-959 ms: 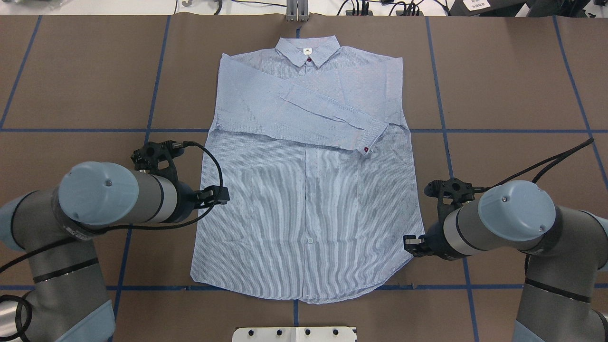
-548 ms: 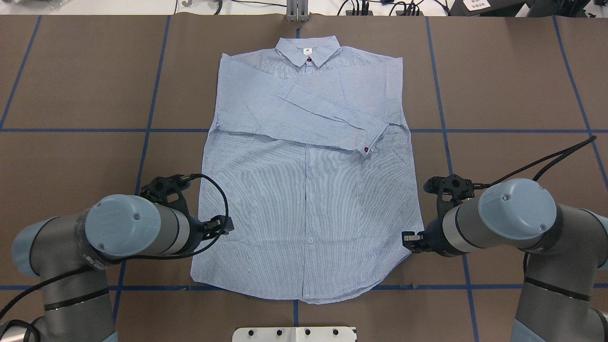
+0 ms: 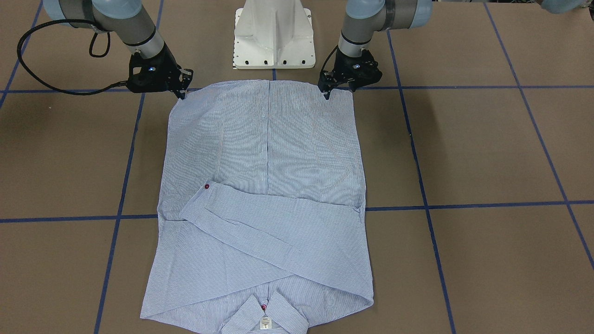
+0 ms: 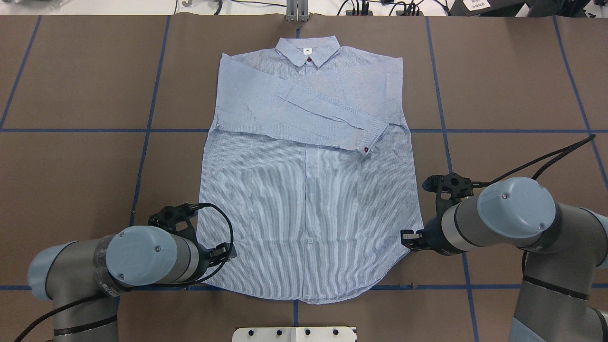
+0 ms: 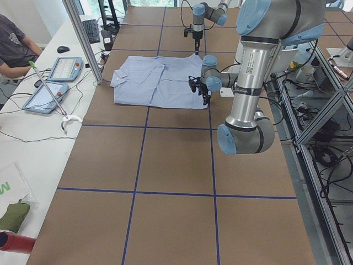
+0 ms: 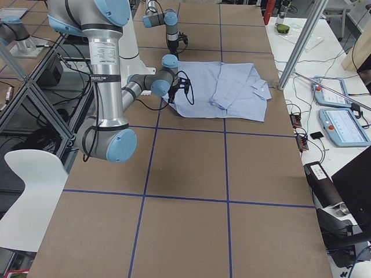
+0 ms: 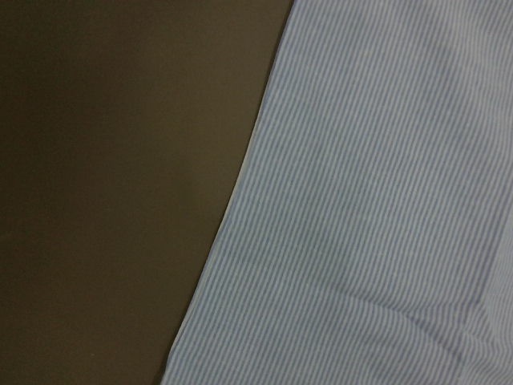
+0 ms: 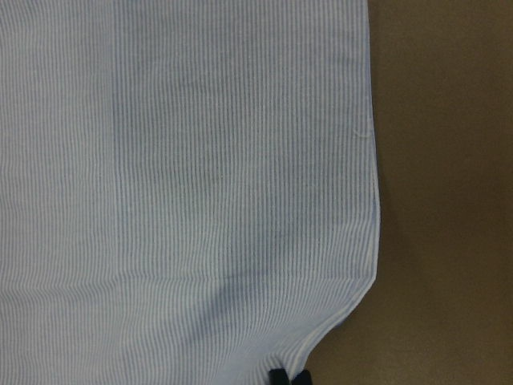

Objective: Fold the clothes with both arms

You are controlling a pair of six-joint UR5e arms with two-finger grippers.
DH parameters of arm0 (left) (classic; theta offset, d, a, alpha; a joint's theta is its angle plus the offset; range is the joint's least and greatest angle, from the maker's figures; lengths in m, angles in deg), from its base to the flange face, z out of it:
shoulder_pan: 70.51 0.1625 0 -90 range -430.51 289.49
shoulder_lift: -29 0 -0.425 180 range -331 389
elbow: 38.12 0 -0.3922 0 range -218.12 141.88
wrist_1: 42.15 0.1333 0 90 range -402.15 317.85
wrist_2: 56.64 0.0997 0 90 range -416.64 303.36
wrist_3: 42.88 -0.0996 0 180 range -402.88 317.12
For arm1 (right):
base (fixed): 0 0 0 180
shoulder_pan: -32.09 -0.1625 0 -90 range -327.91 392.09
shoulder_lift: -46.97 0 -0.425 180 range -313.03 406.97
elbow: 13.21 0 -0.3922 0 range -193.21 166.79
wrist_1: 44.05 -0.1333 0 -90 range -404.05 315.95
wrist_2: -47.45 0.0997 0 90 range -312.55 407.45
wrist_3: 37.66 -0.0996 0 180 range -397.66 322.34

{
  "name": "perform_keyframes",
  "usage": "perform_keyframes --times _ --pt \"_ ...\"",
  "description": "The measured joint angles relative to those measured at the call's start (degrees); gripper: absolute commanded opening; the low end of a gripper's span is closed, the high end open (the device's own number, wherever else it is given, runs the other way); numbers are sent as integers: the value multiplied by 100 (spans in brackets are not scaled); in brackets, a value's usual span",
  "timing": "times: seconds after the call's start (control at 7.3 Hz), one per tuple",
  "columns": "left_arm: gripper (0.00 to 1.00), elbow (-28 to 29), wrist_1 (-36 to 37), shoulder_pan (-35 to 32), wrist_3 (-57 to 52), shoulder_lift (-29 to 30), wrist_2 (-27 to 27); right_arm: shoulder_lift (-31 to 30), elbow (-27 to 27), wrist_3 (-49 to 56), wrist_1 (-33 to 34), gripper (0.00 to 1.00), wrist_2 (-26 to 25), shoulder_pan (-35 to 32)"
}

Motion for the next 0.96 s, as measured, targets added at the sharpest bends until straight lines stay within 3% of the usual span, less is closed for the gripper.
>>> perform_keyframes --times 0.55,0.96 --pt "88 125 45 14 1 -28 94 9 -8 1 7 0 2 -33" --pt "76 197 52 11 -14 -48 107 9 -9 2 7 0 8 -49"
